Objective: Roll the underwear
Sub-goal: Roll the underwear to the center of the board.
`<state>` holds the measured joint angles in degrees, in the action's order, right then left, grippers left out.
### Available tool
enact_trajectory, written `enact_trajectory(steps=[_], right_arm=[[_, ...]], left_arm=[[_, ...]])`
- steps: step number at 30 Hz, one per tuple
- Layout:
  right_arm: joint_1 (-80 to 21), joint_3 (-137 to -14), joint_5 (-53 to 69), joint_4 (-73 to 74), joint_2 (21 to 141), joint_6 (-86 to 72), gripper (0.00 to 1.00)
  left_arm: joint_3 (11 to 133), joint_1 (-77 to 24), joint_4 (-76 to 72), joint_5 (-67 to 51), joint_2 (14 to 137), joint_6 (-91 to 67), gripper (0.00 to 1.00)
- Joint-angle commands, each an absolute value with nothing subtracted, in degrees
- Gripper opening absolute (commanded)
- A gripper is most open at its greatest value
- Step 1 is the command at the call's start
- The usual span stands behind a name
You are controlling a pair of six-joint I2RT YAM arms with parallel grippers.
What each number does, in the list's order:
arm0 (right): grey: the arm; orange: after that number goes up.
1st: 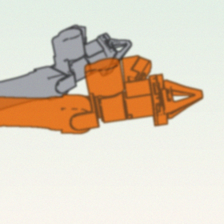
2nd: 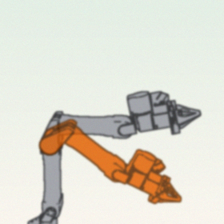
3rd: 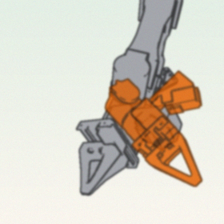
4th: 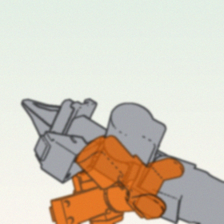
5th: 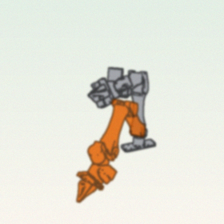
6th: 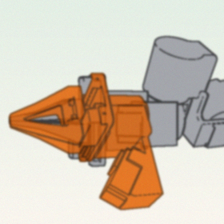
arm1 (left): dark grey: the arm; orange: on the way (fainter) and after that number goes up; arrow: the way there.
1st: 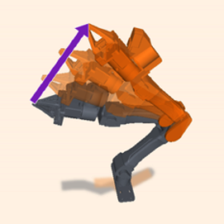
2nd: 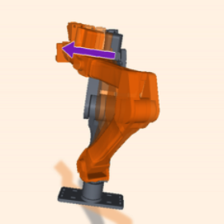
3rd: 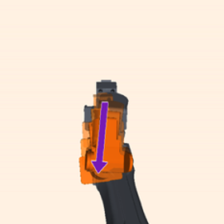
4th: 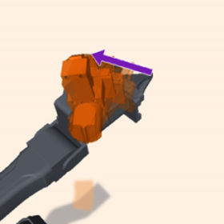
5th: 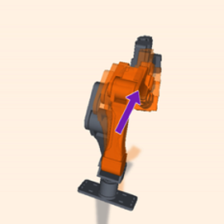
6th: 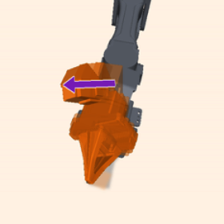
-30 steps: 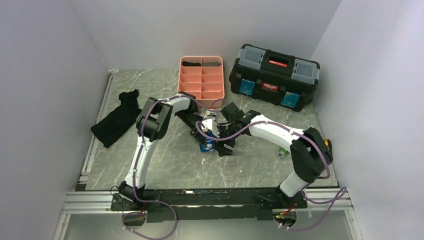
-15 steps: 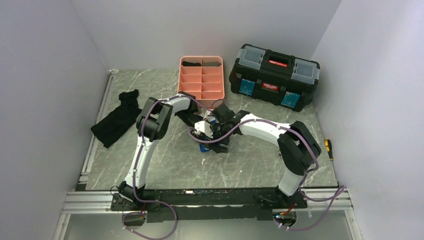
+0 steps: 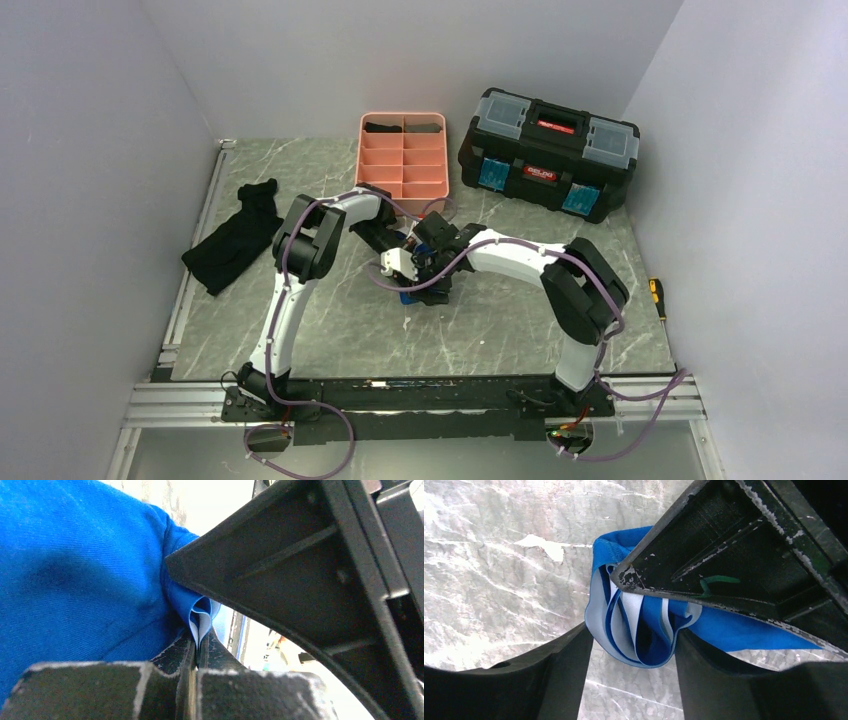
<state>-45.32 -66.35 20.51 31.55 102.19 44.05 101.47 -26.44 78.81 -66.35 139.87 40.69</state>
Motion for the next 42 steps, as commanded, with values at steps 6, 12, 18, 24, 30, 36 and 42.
enact_trajectory(steps=[6, 12, 18, 24, 30, 36, 42], right_arm=[[-45.61, -68.57, 20.29, 31.96, 103.69, 44.21, 0.42], [-45.40, -68.91, 20.58, 33.52, 103.37, 43.48, 0.22], [-44.77, -69.25, 22.44, 35.58, 103.71, 42.46, 0.04], [-43.11, -69.92, 26.83, 38.66, 104.15, 40.74, 0.00], [-41.93, -72.06, 32.27, 43.91, 105.54, 38.38, 0.00], [-41.72, -70.77, 32.24, 43.72, 106.28, 35.86, 0.00], [-41.38, -70.78, 32.77, 43.47, 106.43, 35.09, 0.00]], left_arm=[[101.56, -26.01, 79.36, -68.12, 140.14, 41.35, 0.00], [99.54, -26.01, 77.42, -66.78, 139.03, 40.39, 0.00], [97.76, -26.02, 74.78, -64.96, 137.04, 38.48, 0.00], [96.16, -26.01, 72.32, -62.84, 134.26, 36.89, 0.14], [93.07, -25.96, 69.42, -60.81, 129.94, 35.97, 0.37], [89.78, -25.87, 67.11, -58.64, 125.47, 35.40, 0.47], [86.57, -24.80, 64.39, -54.98, 121.90, 33.23, 0.51]])
